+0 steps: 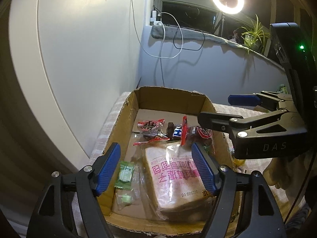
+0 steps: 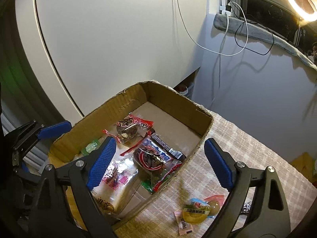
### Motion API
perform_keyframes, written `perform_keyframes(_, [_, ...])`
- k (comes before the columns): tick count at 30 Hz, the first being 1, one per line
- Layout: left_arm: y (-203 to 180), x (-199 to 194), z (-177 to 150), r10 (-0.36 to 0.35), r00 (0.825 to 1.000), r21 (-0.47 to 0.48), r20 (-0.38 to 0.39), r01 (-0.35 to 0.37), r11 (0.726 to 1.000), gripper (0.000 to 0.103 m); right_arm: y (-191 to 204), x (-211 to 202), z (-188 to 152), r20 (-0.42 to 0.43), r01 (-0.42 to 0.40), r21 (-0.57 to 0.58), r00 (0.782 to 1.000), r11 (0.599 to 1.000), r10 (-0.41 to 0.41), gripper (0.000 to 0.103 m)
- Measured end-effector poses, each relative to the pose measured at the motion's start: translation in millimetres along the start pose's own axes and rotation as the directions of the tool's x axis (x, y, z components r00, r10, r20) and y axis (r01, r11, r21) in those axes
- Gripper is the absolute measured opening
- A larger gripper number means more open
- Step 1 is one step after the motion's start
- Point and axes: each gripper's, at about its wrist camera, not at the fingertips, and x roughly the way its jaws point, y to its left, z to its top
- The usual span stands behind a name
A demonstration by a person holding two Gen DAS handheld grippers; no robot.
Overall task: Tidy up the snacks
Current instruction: 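Carry the green candy bag and red chocolate pack into the box and release both, then grasp the yellow-labelled candy with the left tool while the right tool grasps the Snickers bar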
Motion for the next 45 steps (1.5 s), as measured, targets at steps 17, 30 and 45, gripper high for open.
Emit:
perform_keyframes(17, [-31, -20, 4, -0.047, 0.999, 0.024, 0.026, 0.046, 0.999, 0.074, -39, -56, -20, 0.043, 0.042, 0.050, 0.998, 0.998, -0.045, 0.093])
perform_keyframes(30, [-95, -11, 0, -0.144, 0.990, 0.091, -0.008, 0.144, 0.985, 0.072, -114, -98, -55, 0.039, 0.128, 0.140, 0.990, 0.982, -0.135, 0.093])
perform_keyframes(45, [-147, 27, -14, -0.180, 0.978, 0.106, -0.103, 0.191, 0.976, 0.051, -188, -99, -99, -0.015, 0.142, 0.208, 0.990, 0.968, -0.142, 0.093])
